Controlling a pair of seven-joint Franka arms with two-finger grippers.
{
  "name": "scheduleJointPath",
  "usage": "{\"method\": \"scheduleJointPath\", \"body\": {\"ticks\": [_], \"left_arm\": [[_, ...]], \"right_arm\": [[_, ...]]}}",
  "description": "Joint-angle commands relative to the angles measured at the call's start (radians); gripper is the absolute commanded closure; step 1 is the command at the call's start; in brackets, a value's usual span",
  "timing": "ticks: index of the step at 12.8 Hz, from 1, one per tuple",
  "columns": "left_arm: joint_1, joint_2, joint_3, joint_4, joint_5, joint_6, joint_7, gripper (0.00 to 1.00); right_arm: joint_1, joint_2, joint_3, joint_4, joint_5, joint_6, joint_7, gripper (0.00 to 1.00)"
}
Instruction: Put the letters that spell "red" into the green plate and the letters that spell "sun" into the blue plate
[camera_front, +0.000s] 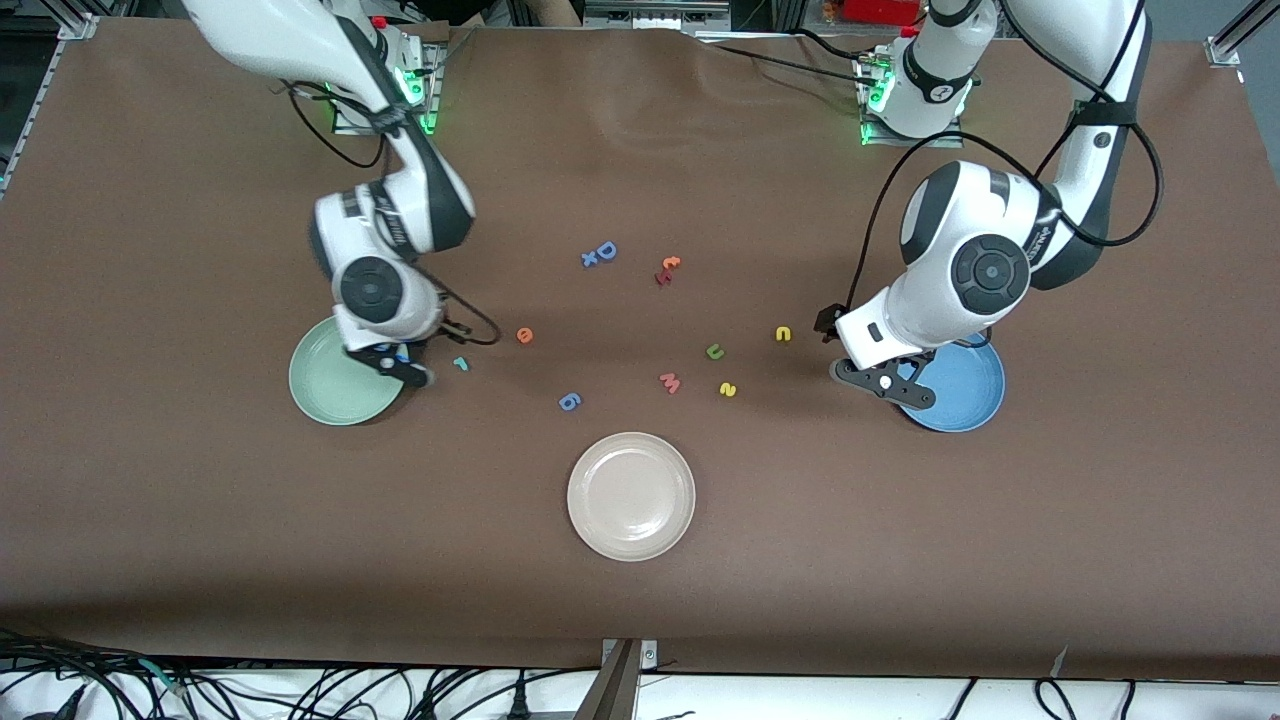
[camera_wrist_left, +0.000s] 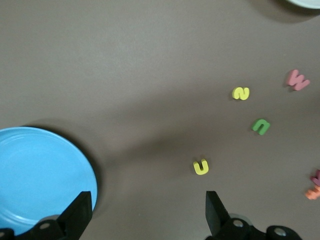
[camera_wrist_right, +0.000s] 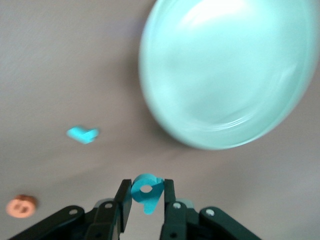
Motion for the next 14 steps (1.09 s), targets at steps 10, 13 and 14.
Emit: {"method": "scheduleJointPath", "body": {"ticks": [10, 13, 14], "left_arm": [[-0.164, -0.069, 0.008, -0.347, -0.007, 0.383, -0.245, 0.0], [-0.186, -0.061, 0.008, -0.381, -0.009, 0.443, -0.296, 0.0], [-0.189, -0.052, 0.008, -0.381, -0.009, 0.448, -0.318, 0.0]], "right_arm": [[-0.108, 0.137, -0.183, -0.042, 0.102, 0.199, -0.517, 0.85], [-0.107, 0.154, -0.177, -0.044, 0.113, 0.212, -0.526, 0.83], [-0.108, 0.154, -0.177, -0.044, 0.115, 0.212, -0.54, 0.65]]}}
